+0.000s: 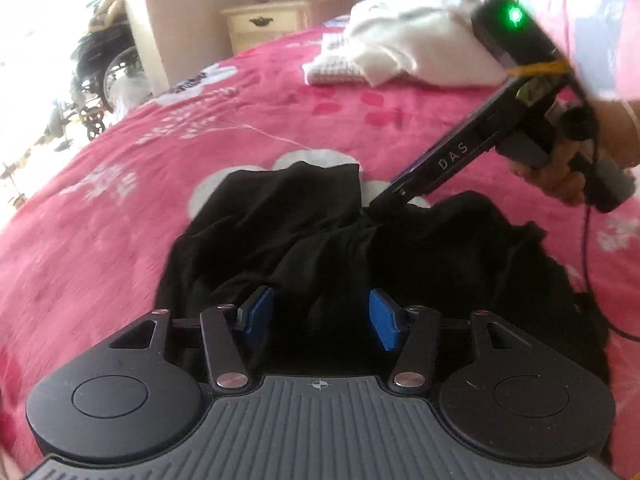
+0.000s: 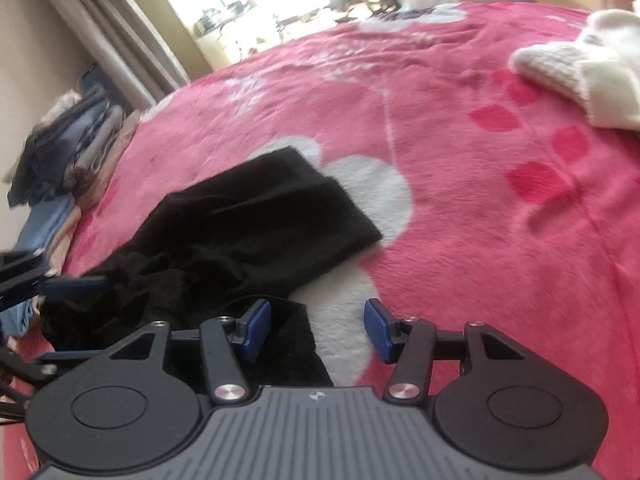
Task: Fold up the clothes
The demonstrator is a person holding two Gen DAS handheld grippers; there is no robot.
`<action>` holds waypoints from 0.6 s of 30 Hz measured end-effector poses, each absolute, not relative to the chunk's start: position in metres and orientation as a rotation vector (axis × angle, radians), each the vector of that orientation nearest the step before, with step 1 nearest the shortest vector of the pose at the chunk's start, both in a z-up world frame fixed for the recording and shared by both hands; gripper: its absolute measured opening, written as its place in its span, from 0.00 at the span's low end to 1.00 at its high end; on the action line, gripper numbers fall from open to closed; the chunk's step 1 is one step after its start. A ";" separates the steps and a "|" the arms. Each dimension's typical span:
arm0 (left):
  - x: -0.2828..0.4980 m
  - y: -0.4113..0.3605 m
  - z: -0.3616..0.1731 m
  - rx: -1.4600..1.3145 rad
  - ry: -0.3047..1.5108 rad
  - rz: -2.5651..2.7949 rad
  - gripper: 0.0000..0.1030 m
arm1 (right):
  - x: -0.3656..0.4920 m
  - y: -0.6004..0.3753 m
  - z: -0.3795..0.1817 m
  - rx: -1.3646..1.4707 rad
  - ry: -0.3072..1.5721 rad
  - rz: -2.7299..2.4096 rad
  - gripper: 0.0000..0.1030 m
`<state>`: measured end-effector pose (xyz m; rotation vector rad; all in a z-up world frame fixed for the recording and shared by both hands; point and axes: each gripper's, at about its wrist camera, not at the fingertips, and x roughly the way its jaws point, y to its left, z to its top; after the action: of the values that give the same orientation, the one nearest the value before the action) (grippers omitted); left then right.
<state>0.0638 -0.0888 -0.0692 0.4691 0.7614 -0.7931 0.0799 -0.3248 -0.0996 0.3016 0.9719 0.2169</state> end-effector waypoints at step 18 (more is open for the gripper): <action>0.081 -0.123 -0.090 0.615 0.656 -0.797 0.47 | 0.027 -0.329 -0.066 0.112 0.910 0.085 0.00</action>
<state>0.0811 -0.1226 -0.0900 0.6154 0.6559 -0.7966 0.0267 -0.3289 -0.0661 0.1120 0.9098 0.0853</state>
